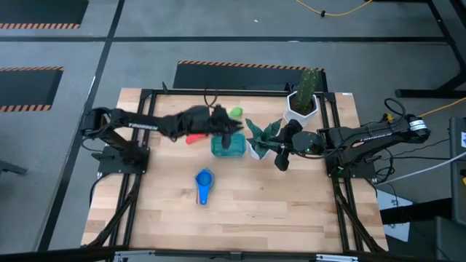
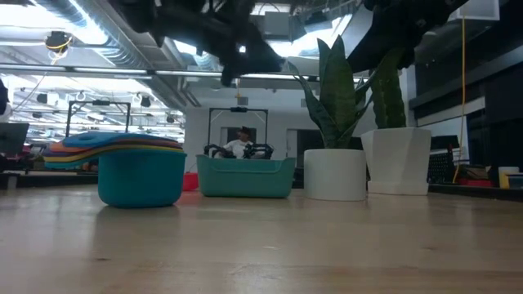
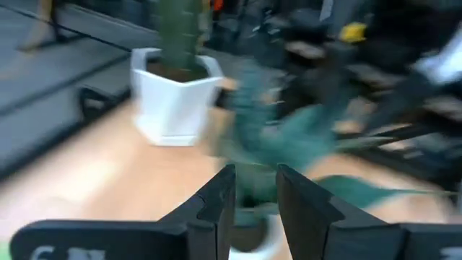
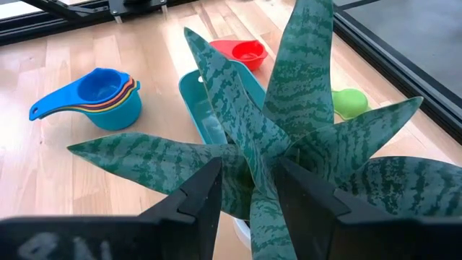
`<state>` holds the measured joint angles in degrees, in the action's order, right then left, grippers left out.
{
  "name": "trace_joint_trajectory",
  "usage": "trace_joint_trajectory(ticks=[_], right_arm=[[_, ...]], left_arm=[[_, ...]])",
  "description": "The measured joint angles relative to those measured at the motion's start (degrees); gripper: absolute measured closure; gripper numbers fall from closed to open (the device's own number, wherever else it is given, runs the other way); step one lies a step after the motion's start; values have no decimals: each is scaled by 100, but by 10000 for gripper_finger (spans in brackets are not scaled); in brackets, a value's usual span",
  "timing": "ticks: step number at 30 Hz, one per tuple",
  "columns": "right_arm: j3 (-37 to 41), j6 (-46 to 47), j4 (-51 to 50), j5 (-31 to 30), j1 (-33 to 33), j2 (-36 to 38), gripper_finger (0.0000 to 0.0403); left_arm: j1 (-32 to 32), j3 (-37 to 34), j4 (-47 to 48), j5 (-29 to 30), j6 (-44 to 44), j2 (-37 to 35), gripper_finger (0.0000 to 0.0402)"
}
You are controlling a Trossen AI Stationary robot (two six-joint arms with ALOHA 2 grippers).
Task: Nest measuring cups in basket
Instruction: Stack the red measuring cup on top of the blue measuring cup
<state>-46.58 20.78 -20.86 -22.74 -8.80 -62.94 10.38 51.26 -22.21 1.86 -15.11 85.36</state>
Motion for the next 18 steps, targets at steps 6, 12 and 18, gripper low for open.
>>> trace_joint_trajectory(ticks=[6, 12, 18], right_arm=[[-1, 0, -2, 0, 0, 0, 267], [-1, 9, -2, -2, 0, 0, 267], [1, 17, -2, -2, 0, 0, 267]], left_arm=[[754, 423, 1226, 16, 1547, 0, 308], [1288, 509, 2489, 14, 2474, 0, 308], [1667, 509, 3754, 17, 3006, 0, 308]])
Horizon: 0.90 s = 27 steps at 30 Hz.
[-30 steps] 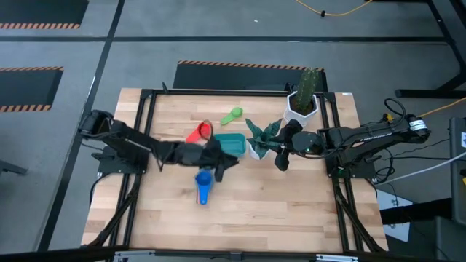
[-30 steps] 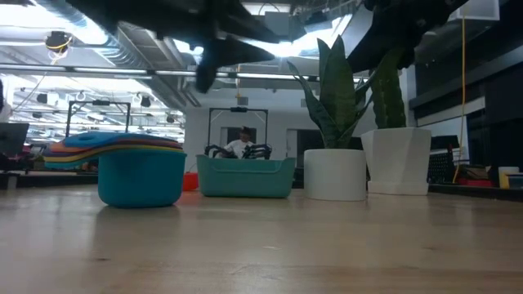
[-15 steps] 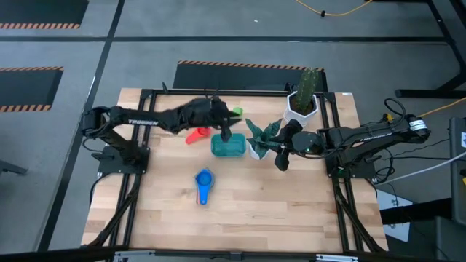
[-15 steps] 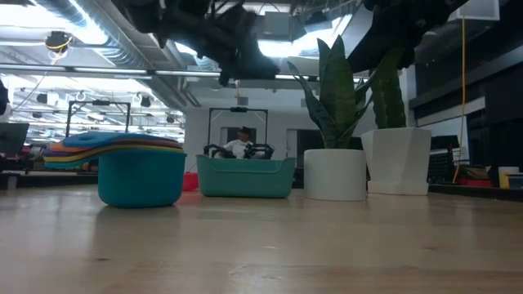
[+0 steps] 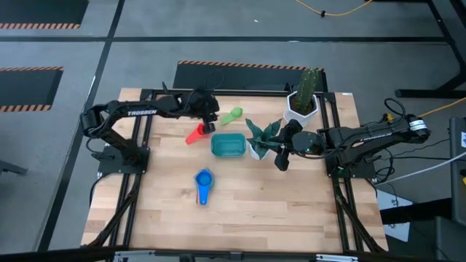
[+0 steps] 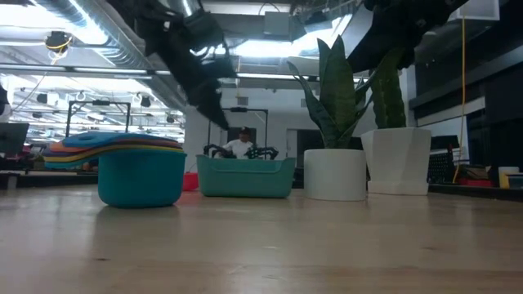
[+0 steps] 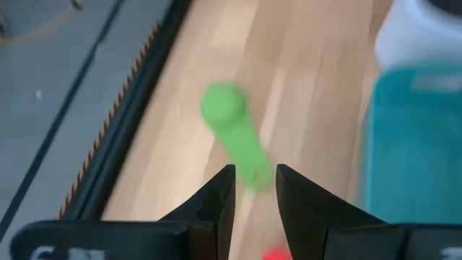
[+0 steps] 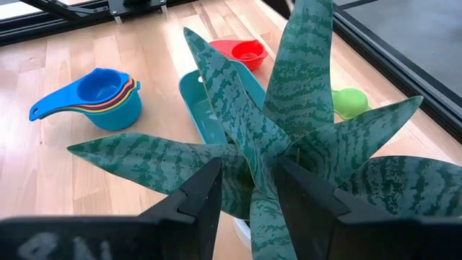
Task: Nest measuring cups in basket
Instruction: Stack the red measuring cup on top of the blue measuring cup
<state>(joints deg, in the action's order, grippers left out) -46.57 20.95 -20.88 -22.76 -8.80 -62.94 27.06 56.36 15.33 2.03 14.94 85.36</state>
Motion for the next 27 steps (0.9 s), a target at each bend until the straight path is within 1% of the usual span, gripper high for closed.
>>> trace_joint_trajectory(ticks=[7, 10, 20, 27], right_arm=[[-1, 2, 0, 0, 0, 0, 267], [1, 4, 0, 0, 0, 0, 267], [1, 145, -12, -2, -2, 0, 267], [-1, 131, -22, -4, -2, 0, 267]], left_arm=[[234, 0, 1210, -2, 871, 26, 308], [300, -2, 1545, -8, 961, 121, 308], [331, -2, 1550, -31, 977, 611, 308], [342, -4, 1549, -25, 1112, 634, 308]])
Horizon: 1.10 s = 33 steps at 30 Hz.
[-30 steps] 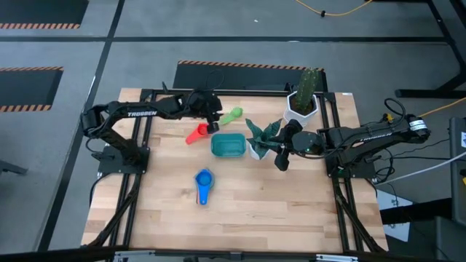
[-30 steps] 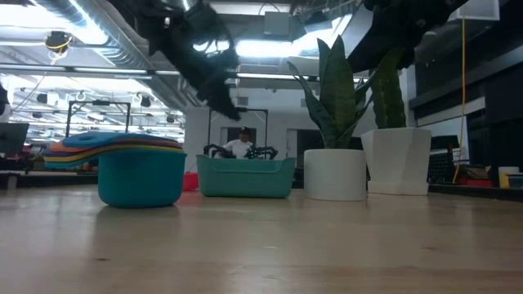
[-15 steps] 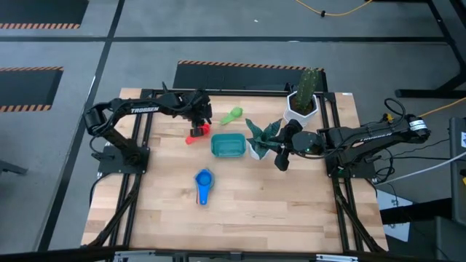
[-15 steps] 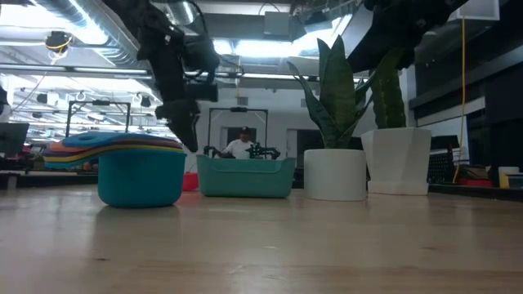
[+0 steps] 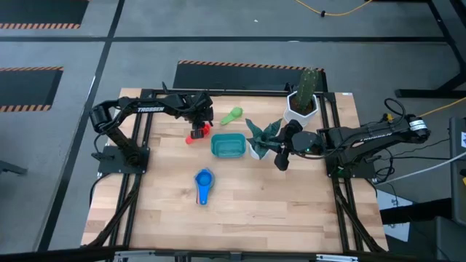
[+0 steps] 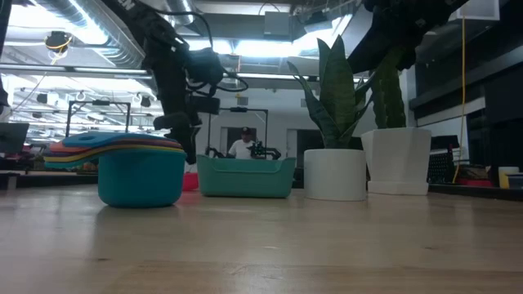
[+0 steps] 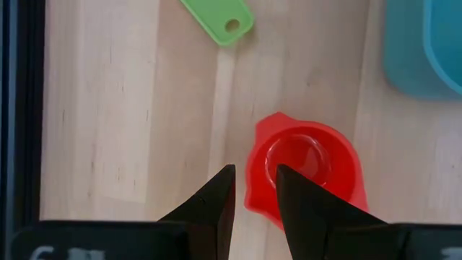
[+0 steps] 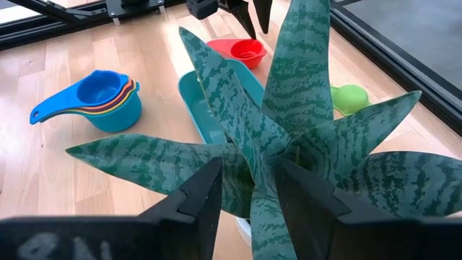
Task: Nest measuring cups in basket
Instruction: Stack the red measuring cup on top of the blue measuring cup
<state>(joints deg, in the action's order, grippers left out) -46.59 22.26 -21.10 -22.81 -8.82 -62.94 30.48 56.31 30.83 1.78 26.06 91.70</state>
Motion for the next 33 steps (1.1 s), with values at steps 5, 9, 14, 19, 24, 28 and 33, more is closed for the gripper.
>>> trace_joint_trajectory(ticks=[5, 9, 14, 19, 24, 28, 33], right_arm=[[0, 0, 2, 0, 0, 0, 267], [0, 0, 2, -2, 2, 0, 267], [0, 1, 4, -2, 0, 0, 267], [1, -2, 4, -2, 1, 0, 267], [0, -6, -2, -2, 0, -2, 267], [1, -6, -2, -2, 0, -2, 267], [0, -9, -4, -2, 0, -2, 267]], left_arm=[[15, 0, 0, 0, 2, 0, 308], [15, 0, 0, 0, 0, 0, 308], [15, 0, -1, -217, 0, 7, 308], [15, 0, -61, -181, 0, 182, 308], [11, 0, -230, -129, 0, 422, 308], [15, 0, -207, -102, -6, 643, 308], [9, -2, -200, -100, -27, 778, 312]])
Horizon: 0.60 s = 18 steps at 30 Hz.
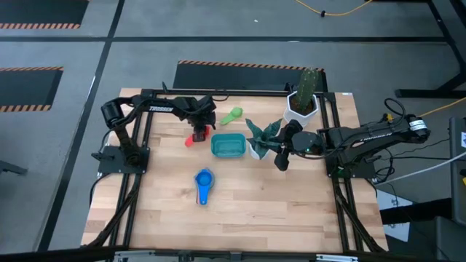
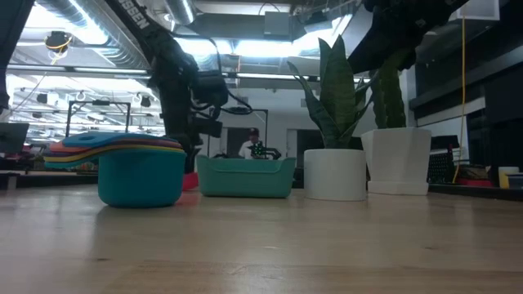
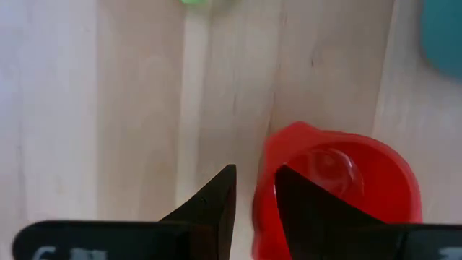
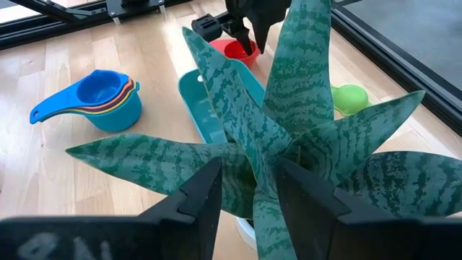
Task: Nest measuring cups in basket
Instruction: Stack the red measuring cup on top of the blue measuring cup
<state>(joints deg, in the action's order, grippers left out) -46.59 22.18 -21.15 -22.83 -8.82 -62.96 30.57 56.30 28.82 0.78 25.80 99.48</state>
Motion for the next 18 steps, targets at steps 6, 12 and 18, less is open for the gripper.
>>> trace_joint_trajectory(ticks=[6, 12, 18], right_arm=[[0, -2, -4, 0, 0, 0, 267], [0, -8, -8, 0, 0, 0, 267], [0, -22, -142, 1, 0, 13, 267]], left_arm=[[2, -1, 13, 114, -271, 2, 364], [2, 119, 147, 115, -861, -5, 392], [-89, 967, 1317, -32, -1675, -91, 397]])
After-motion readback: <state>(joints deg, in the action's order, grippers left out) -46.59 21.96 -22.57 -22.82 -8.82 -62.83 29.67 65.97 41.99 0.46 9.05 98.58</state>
